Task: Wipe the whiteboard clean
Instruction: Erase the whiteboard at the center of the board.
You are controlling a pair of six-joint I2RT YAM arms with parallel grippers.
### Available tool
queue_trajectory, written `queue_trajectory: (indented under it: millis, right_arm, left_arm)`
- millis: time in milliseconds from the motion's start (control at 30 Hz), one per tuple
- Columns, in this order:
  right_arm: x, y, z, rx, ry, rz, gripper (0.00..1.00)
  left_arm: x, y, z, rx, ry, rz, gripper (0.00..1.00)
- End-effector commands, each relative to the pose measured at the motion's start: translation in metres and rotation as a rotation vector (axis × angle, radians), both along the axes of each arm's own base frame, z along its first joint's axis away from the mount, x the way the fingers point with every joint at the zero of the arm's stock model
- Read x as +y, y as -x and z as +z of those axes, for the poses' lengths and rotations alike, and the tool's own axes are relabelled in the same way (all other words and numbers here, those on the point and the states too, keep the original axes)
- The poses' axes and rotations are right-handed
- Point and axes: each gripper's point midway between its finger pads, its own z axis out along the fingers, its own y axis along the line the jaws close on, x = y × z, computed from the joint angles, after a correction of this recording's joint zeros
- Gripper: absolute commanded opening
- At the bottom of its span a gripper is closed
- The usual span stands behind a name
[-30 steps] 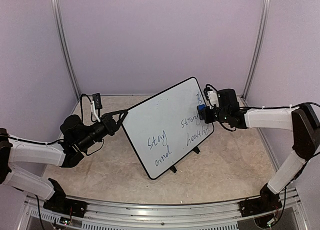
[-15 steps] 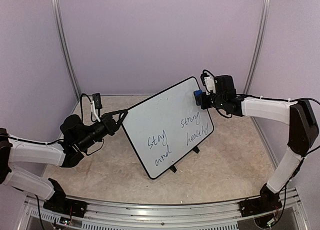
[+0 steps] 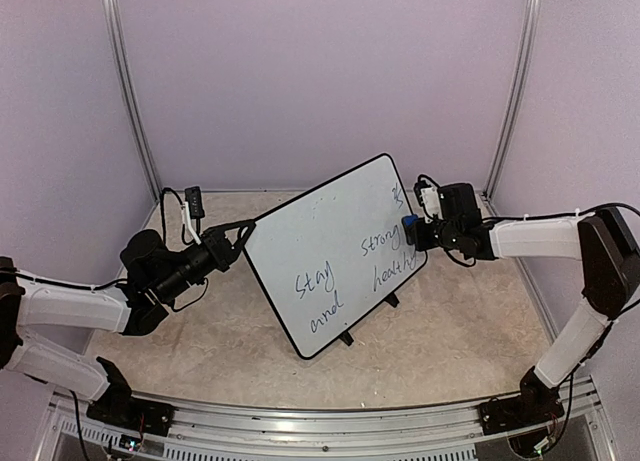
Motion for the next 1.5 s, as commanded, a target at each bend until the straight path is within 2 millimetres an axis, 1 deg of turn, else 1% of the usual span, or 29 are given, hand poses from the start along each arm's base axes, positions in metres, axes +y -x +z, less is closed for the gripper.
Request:
queue_trajectory:
  millis: [0,167,233,333,400,467,533,700,767,867,967,1100,1300,1400,1467]
  right_arm:
    - [0.010,-0.005,0.006,0.014,-0.016,0.042,0.23]
    - [0.022,-0.026,0.036,-0.030,-0.029,0.059,0.23]
    - [0.029,-0.032,0.050,-0.048,-0.047,0.084,0.23]
    - [0.035,-0.041,0.066,-0.077,-0.058,0.093,0.23]
    - [0.035,-0.044,0.068,-0.082,-0.057,0.086,0.23]
    - [0.032,-0.043,0.061,-0.070,-0.046,0.073,0.23]
    - [0.028,-0.036,0.047,-0.044,-0.041,0.067,0.23]
    - [0.018,-0.014,0.004,0.030,-0.024,0.057,0.23]
    - [0.014,-0.006,-0.008,0.051,-0.020,0.054,0.23]
    - [0.010,0.002,-0.019,0.068,-0.020,0.049,0.23]
    - [0.009,0.002,-0.019,0.066,-0.022,0.046,0.23]
    - [0.017,-0.010,-0.003,0.041,-0.038,0.058,0.23]
    - [0.032,-0.037,0.039,-0.024,-0.048,0.082,0.23]
    - [0.039,-0.051,0.056,-0.045,-0.049,0.088,0.23]
    - [0.040,-0.058,0.064,-0.055,-0.049,0.081,0.23]
  left_arm:
    - [-0.030,0.041,0.022,-0.165,-0.036,-0.231,0.00]
    - [-0.030,0.041,0.021,-0.164,-0.041,-0.227,0.00]
    - [-0.029,0.041,0.022,-0.166,-0.039,-0.225,0.00]
    - [-0.029,0.042,0.023,-0.169,-0.037,-0.226,0.00]
    - [-0.028,0.042,0.024,-0.169,-0.036,-0.227,0.00]
    - [-0.028,0.043,0.024,-0.170,-0.038,-0.226,0.00]
    - [-0.027,0.042,0.025,-0.173,-0.037,-0.220,0.00]
    - [-0.027,0.043,0.026,-0.174,-0.036,-0.224,0.00]
    - [-0.028,0.043,0.025,-0.174,-0.036,-0.225,0.00]
    - [-0.028,0.043,0.024,-0.172,-0.036,-0.226,0.00]
    - [-0.029,0.043,0.024,-0.171,-0.035,-0.231,0.00]
    - [-0.030,0.042,0.023,-0.166,-0.037,-0.232,0.00]
    - [-0.030,0.042,0.022,-0.167,-0.039,-0.229,0.00]
    - [-0.030,0.042,0.022,-0.167,-0.041,-0.229,0.00]
    - [-0.030,0.042,0.022,-0.168,-0.042,-0.227,0.00]
